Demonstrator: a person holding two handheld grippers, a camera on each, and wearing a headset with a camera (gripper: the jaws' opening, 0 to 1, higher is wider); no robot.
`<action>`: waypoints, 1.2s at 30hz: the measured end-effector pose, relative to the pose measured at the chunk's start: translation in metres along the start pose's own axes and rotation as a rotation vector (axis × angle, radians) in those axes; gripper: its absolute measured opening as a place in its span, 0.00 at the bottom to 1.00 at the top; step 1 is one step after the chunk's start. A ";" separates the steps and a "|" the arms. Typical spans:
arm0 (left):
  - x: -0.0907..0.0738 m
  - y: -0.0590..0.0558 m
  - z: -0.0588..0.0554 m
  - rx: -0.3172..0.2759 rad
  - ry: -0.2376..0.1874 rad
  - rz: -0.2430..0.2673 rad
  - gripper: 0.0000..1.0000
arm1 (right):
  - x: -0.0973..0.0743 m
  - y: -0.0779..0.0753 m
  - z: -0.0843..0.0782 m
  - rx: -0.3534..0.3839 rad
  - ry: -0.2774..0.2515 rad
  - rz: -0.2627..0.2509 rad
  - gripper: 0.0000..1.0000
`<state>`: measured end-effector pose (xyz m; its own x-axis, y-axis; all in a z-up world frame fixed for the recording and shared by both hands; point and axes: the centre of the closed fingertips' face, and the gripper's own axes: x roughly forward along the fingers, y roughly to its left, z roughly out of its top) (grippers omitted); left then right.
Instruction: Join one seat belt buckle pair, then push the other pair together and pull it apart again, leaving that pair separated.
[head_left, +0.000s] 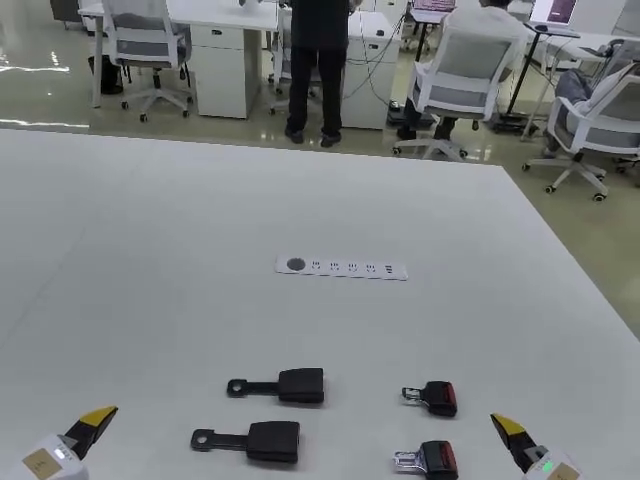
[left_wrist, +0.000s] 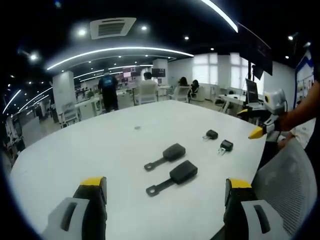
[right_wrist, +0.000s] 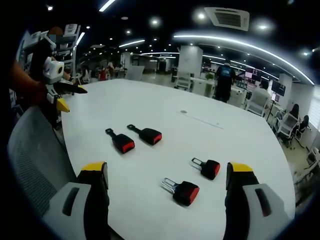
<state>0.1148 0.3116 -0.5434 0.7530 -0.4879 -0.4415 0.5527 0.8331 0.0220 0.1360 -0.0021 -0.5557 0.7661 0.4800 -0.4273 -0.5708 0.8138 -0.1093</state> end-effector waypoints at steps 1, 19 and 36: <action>0.000 0.000 0.000 -0.001 -0.001 0.000 1.00 | 0.000 0.000 0.000 0.000 0.000 0.000 0.99; 0.000 0.004 -0.001 -0.008 0.002 0.007 1.00 | -0.001 0.000 -0.005 0.008 0.011 -0.002 0.99; -0.003 0.000 -0.020 -0.035 0.054 0.009 1.00 | 0.002 0.005 -0.028 0.039 0.047 0.023 0.98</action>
<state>0.1053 0.3187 -0.5596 0.7371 -0.4665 -0.4889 0.5324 0.8465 -0.0049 0.1268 -0.0063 -0.5828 0.7380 0.4833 -0.4708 -0.5750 0.8156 -0.0642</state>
